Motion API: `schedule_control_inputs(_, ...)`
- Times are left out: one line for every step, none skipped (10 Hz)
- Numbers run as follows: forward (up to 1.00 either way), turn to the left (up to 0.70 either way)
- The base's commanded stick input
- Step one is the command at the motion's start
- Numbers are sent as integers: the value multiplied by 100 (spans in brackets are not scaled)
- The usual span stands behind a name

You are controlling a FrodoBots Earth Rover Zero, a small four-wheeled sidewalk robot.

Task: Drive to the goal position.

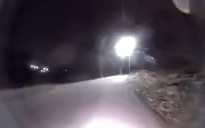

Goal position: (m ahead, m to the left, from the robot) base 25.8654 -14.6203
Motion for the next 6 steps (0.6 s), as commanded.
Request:
schedule_control_inputs(100,-24)
schedule_control_inputs(100,-1)
schedule_control_inputs(100,0)
schedule_control_inputs(100,0)
schedule_control_inputs(100,0)
schedule_control_inputs(100,0)
